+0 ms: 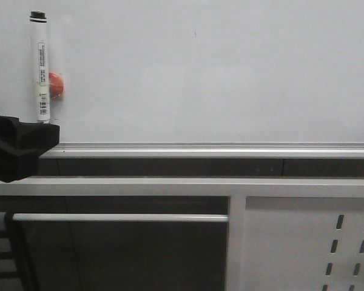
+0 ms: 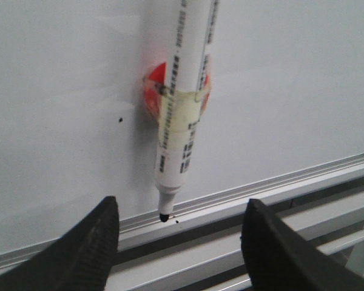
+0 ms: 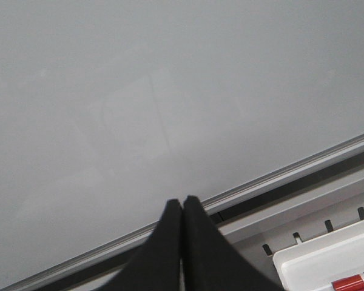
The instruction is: Write number 1 on whiteboard
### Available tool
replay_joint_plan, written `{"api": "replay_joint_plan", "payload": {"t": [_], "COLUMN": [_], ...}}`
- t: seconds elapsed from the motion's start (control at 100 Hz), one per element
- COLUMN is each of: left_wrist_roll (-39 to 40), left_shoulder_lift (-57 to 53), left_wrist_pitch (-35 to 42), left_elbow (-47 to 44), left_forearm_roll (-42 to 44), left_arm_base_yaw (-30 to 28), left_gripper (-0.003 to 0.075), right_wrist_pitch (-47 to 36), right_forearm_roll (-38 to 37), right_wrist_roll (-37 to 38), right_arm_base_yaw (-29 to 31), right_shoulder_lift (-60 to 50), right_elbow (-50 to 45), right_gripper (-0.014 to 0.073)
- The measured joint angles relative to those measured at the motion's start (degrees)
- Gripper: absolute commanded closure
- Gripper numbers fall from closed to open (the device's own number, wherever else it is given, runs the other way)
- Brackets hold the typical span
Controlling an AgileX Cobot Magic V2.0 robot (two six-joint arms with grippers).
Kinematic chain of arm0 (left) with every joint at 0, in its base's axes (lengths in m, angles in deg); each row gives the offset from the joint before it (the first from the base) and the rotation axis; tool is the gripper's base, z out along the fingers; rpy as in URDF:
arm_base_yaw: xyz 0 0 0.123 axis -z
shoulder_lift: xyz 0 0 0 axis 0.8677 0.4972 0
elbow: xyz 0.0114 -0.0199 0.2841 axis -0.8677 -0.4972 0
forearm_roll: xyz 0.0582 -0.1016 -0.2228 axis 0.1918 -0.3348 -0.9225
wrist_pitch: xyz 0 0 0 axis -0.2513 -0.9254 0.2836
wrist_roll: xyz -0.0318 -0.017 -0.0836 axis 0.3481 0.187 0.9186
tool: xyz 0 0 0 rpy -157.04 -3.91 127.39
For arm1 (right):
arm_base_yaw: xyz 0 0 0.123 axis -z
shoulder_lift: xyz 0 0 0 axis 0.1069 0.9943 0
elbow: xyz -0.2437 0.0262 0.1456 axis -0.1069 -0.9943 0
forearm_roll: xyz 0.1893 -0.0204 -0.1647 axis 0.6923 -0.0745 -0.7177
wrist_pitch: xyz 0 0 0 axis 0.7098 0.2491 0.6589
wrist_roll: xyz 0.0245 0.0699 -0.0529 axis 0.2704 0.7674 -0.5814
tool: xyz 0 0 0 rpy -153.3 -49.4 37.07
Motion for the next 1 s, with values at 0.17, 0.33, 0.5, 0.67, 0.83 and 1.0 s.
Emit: {"api": "replay_joint_plan", "payload": {"t": [0.17,0.33,0.5,0.67,0.83,1.0], "left_wrist_roll": [0.0,0.0,0.0,0.0,0.0,0.0], "left_shoulder_lift": [1.59,2.05,2.05,2.05,2.05,2.05], "left_wrist_pitch": [0.18,0.24,0.24,0.24,0.24,0.24], "left_elbow": [1.55,2.87,3.14,3.73,4.83,4.83], "left_forearm_roll": [-0.24,-0.24,-0.41,-0.41,-0.41,-0.63], "left_arm_base_yaw": [0.0,0.0,0.0,0.0,0.0,0.0], "left_gripper": [0.031,0.031,0.0311,0.0358,0.0364,0.0482], "right_wrist_pitch": [0.0,0.0,0.0,0.0,0.0,0.0], "right_forearm_roll": [0.0,0.0,0.0,0.0,0.0,0.0], "right_wrist_roll": [0.0,0.0,0.0,0.0,0.0,0.0], "right_arm_base_yaw": [0.0,0.0,0.0,0.0,0.0,0.0], "right_shoulder_lift": [0.0,0.0,0.0,0.0,0.0,0.0], "right_elbow": [0.0,0.0,0.0,0.0,0.0,0.0], "right_gripper": [0.0665,0.0665,0.0665,0.0665,0.0665,0.0665]}}
